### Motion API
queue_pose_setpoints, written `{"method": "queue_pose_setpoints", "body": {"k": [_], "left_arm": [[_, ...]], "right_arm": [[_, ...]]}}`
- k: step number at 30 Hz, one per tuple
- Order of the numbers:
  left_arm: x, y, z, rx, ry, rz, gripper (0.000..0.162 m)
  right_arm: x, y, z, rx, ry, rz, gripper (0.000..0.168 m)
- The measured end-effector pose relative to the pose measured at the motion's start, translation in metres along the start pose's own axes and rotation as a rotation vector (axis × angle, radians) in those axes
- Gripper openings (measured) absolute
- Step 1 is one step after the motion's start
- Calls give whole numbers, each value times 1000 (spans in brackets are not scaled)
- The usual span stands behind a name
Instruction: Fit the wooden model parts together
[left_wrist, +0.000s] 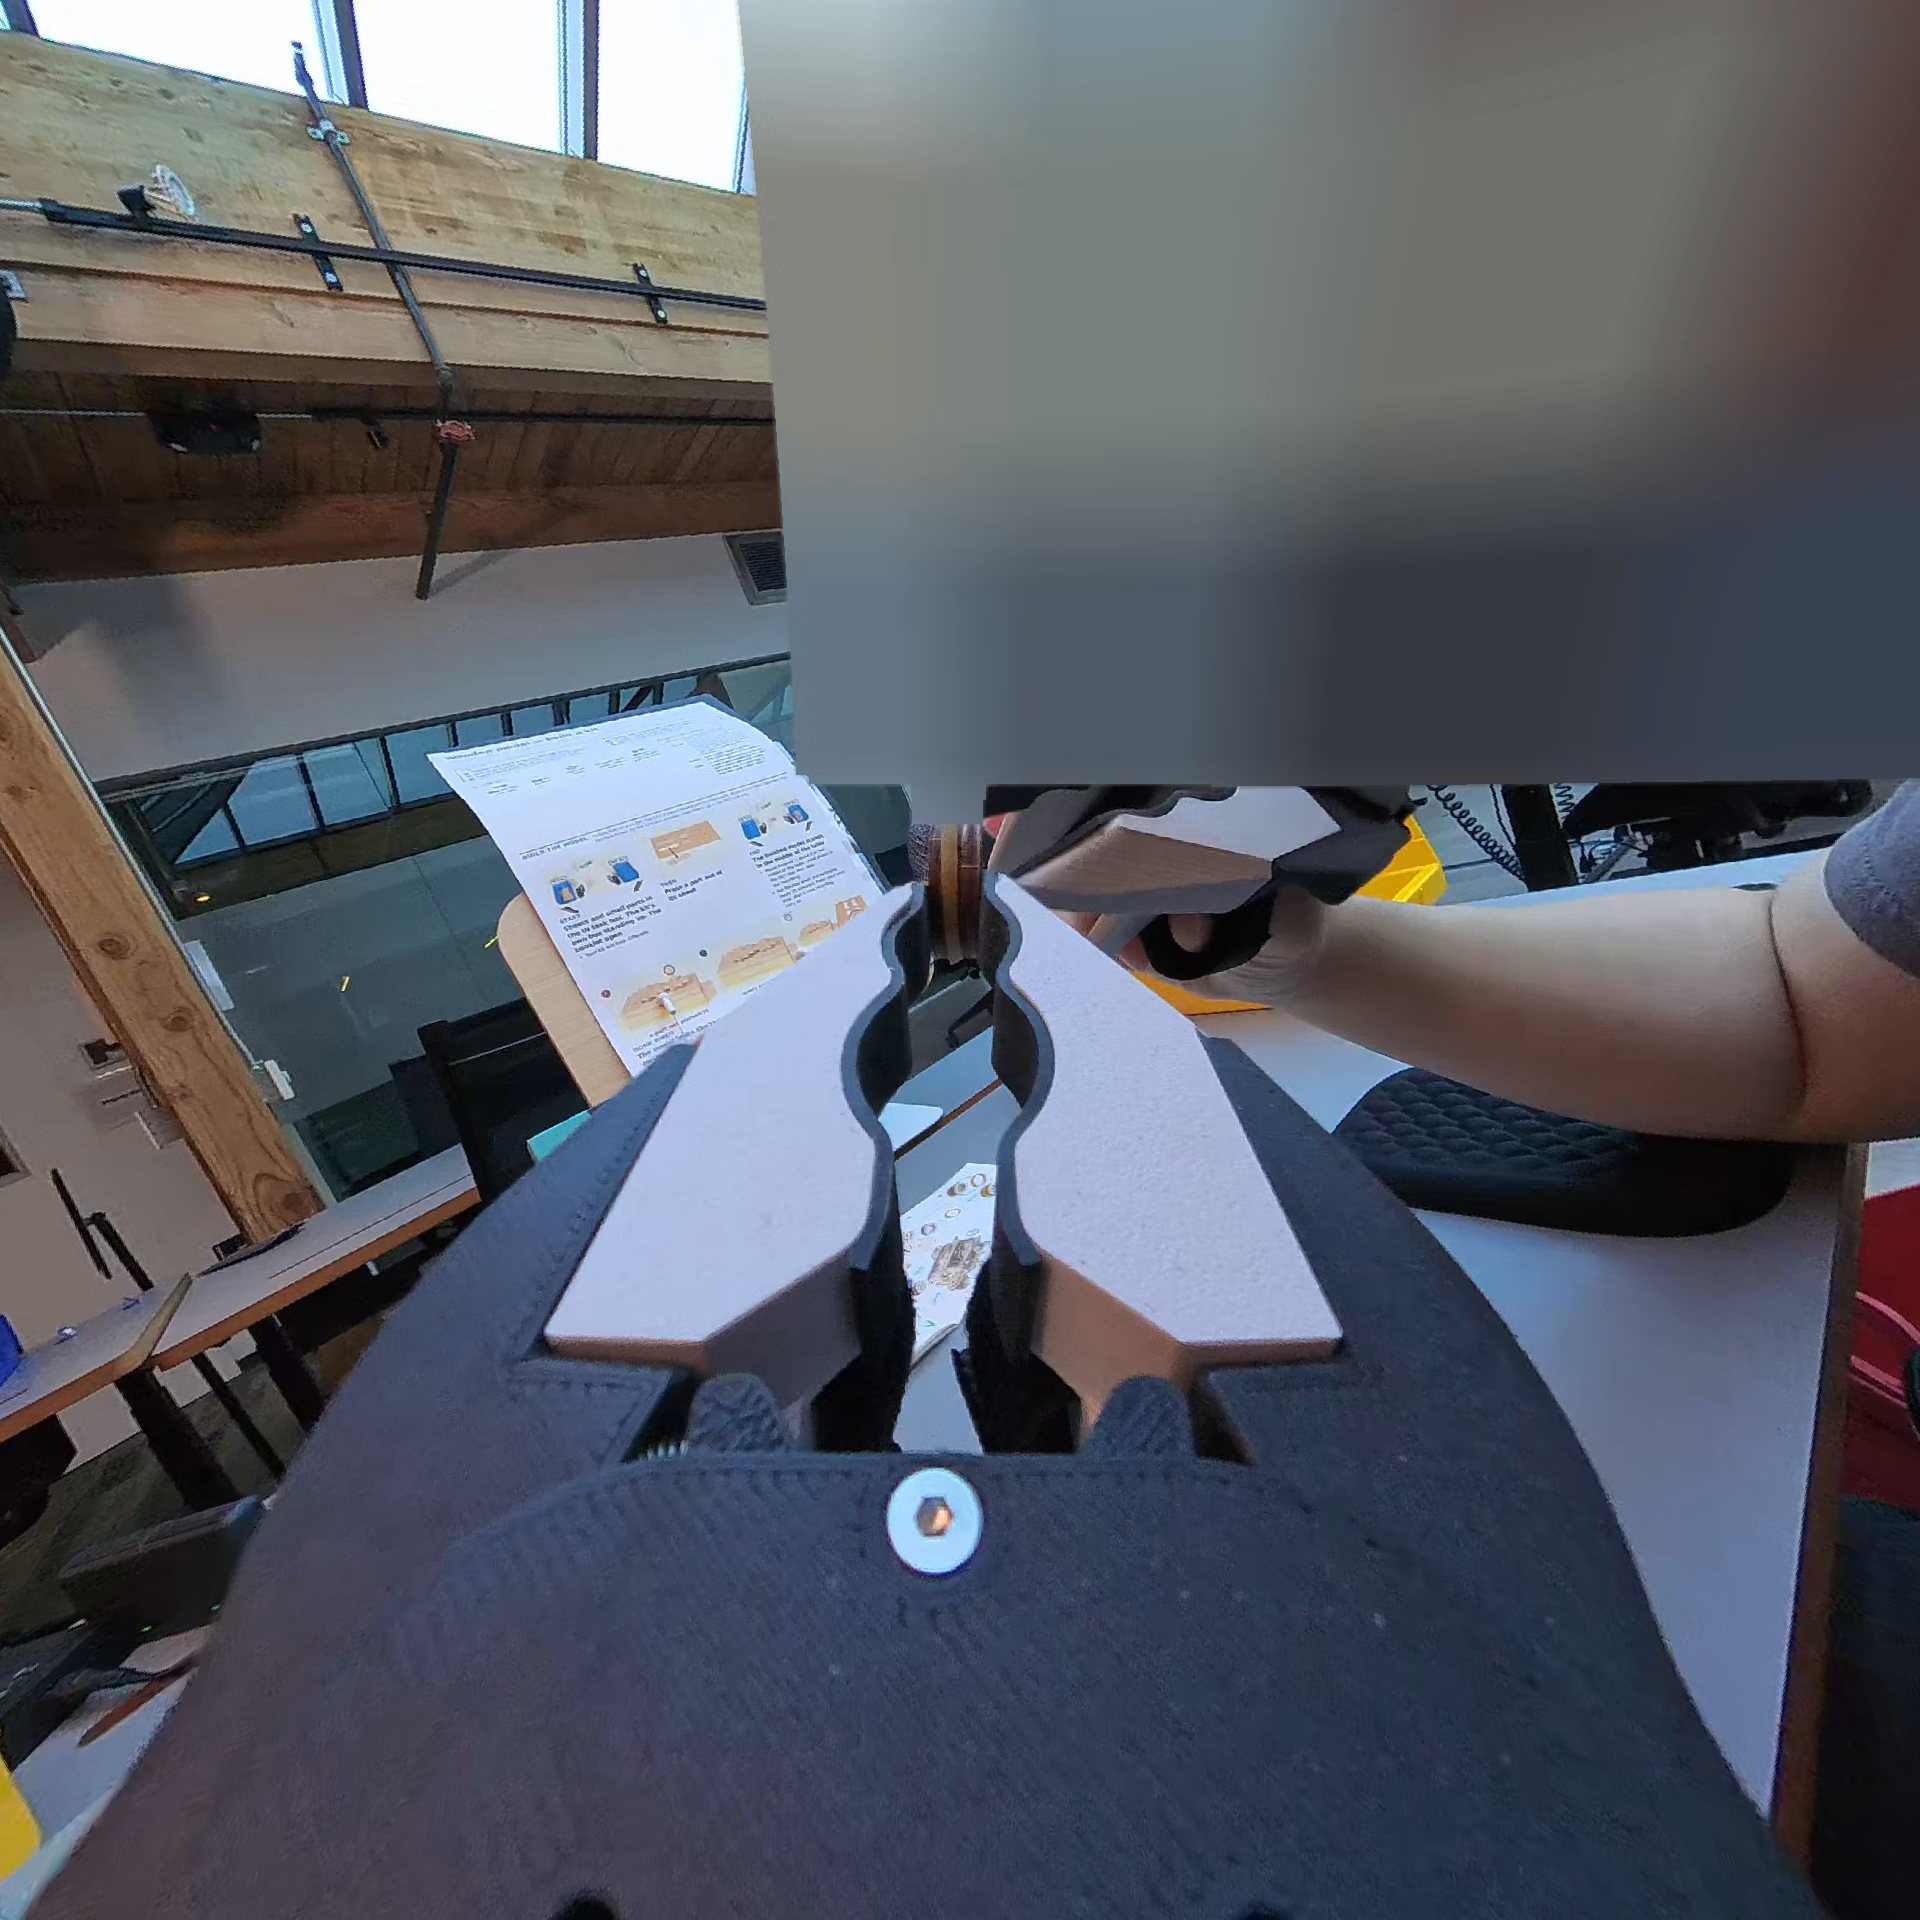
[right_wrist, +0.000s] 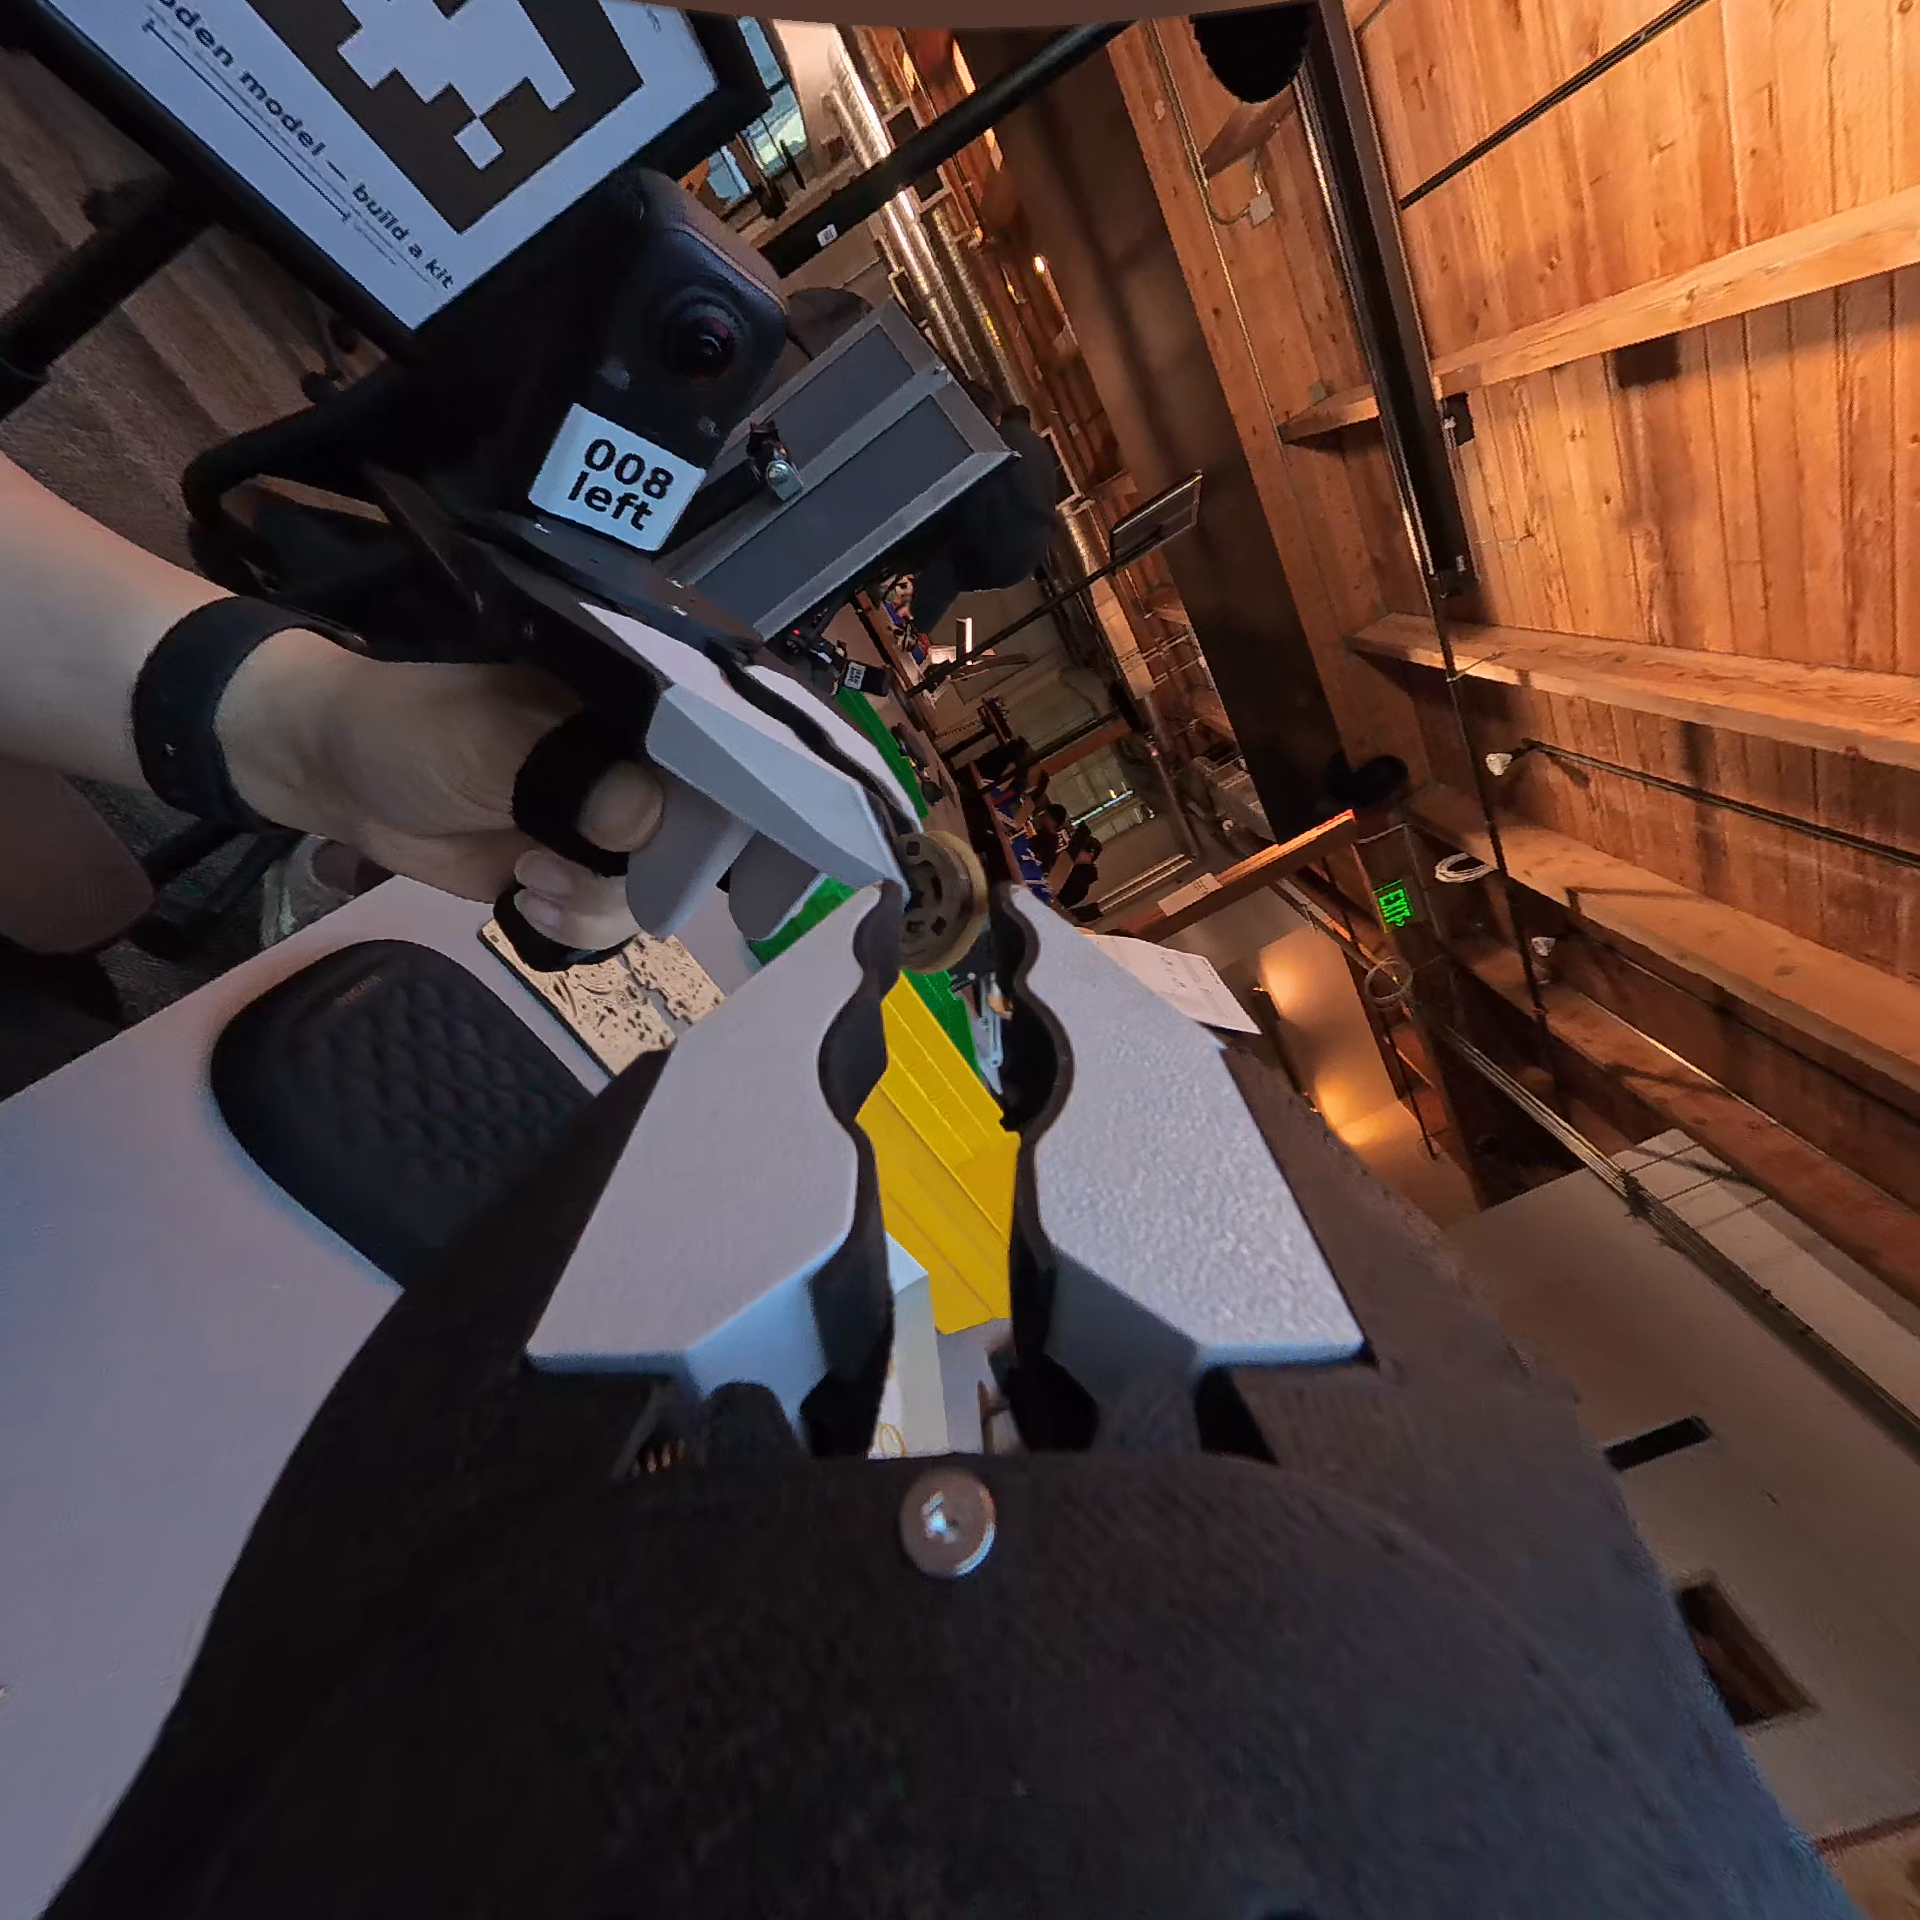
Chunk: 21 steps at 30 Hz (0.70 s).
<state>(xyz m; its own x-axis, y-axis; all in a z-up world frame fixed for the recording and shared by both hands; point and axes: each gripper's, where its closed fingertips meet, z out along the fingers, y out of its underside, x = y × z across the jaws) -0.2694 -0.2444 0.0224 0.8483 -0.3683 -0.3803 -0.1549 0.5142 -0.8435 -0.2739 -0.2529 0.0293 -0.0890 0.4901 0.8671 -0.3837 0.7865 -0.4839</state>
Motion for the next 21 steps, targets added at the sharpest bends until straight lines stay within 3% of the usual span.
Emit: {"method": "queue_pose_setpoints", "body": {"k": [21], "left_arm": [[-4,4,0,-34,-30,45,6]], "right_arm": [[-1,3,2,-48,-2,-44,15]]}}
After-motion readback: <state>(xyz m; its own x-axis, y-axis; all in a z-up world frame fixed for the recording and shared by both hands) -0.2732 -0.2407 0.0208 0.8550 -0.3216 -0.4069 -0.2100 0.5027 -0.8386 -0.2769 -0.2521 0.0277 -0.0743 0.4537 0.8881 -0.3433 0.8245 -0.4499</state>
